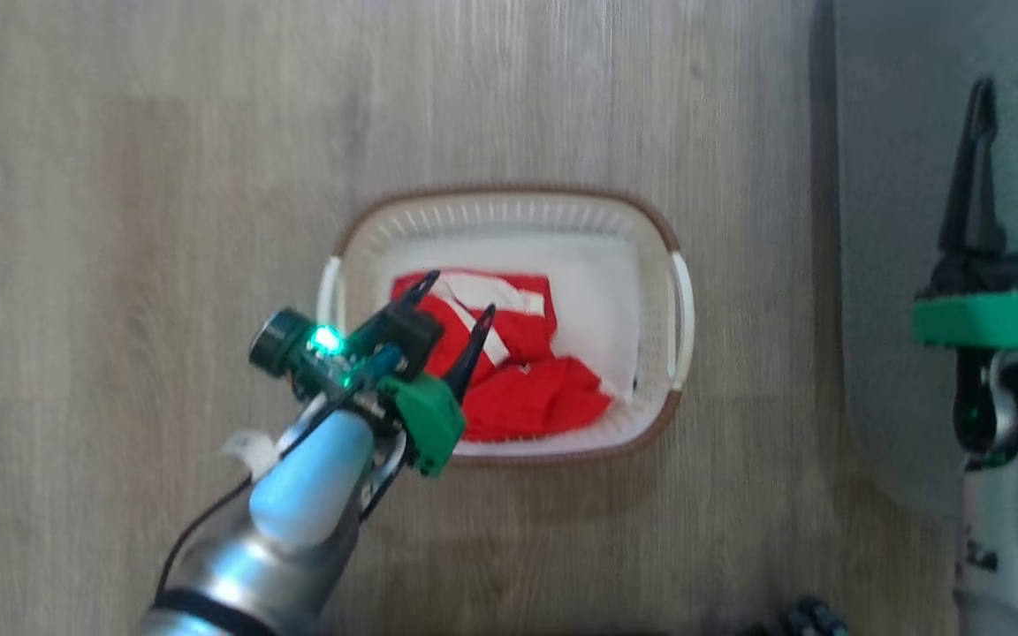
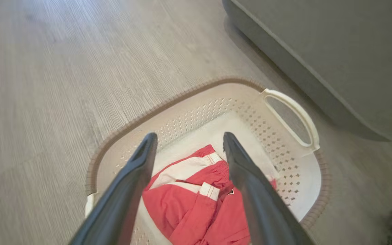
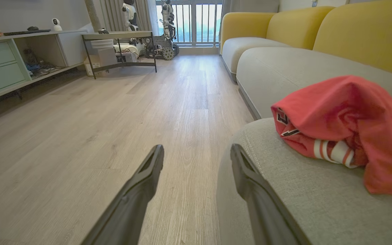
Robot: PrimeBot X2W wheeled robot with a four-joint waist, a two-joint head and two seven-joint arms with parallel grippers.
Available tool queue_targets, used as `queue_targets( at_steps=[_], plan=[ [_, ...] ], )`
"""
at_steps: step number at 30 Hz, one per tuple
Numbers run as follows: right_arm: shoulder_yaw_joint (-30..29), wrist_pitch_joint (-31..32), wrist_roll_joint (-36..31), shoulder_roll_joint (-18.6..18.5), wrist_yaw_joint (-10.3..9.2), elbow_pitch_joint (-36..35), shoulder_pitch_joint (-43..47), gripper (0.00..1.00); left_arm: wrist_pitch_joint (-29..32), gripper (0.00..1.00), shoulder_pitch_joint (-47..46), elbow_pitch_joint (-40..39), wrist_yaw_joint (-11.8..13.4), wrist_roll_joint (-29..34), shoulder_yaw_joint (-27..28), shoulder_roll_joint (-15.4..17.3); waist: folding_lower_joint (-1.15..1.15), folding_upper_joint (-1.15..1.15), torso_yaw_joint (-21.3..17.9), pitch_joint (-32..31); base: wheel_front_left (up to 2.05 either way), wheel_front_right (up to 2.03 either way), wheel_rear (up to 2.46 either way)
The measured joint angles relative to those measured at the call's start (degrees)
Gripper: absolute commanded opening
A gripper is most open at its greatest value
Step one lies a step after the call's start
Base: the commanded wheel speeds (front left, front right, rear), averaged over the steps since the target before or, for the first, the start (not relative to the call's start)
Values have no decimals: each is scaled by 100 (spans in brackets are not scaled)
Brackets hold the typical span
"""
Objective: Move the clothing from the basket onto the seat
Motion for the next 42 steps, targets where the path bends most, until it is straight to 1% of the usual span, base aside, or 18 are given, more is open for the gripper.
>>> queue_targets(
  at_steps=[7,10,17,18,25,30,33,34,35,36,37,42],
  plan=[
    [200,0,69,-9,0,-214,-570,100,0,100,-943,679,107,-234,-651,-19,0,0,-260,1032,0,0,0],
    [261,-1,77,-12,0,-344,-769,100,-1,100,-1212,1021,189,-349,-901,-20,0,0,-379,1422,0,0,0],
    [421,-15,116,-19,0,-680,-1121,100,5,100,-1716,1658,207,-424,-1423,-18,-1,0,-665,2173,0,0,0],
    [463,-15,116,-20,0,-772,-1128,100,25,100,-1841,1789,241,-481,-1501,-16,-1,0,-742,2334,0,0,0],
    [573,-16,116,-21,0,-1065,-1198,100,135,100,-2158,2163,300,-591,-1801,-12,-1,0,-1003,2706,0,0,0],
    [638,-16,119,-21,0,-1150,-1212,100,305,100,-2244,2346,320,-671,-1961,-11,-2,0,-1103,2799,0,0,0],
    [678,-16,179,-21,0,-1168,-1211,100,363,100,-2295,2435,410,-770,-1993,-12,-2,0,-1133,2811,0,0,0],
    [679,-16,194,-21,0,-1176,-1212,100,363,95,-2304,2455,434,-806,-1997,-12,-2,0,-1141,2813,0,0,0],
    [679,-16,208,-21,0,-1176,-1212,100,372,53,-2314,2473,453,-827,-2004,-12,-2,0,-1149,2814,0,0,0],
    [677,-16,211,-21,0,-1176,-1212,100,379,33,-2331,2483,453,-853,-2015,-12,-2,0,-1154,2809,0,0,0],
    [676,-16,211,-21,0,-1176,-1212,100,378,1,-2352,2482,454,-876,-2023,-12,-2,0,-1156,2802,0,0,0],
    [635,-16,256,-21,0,-1129,-1212,100,246,0,-2361,2421,475,-1069,-2070,-12,-2,0,-1133,2684,0,0,0]
  ],
)
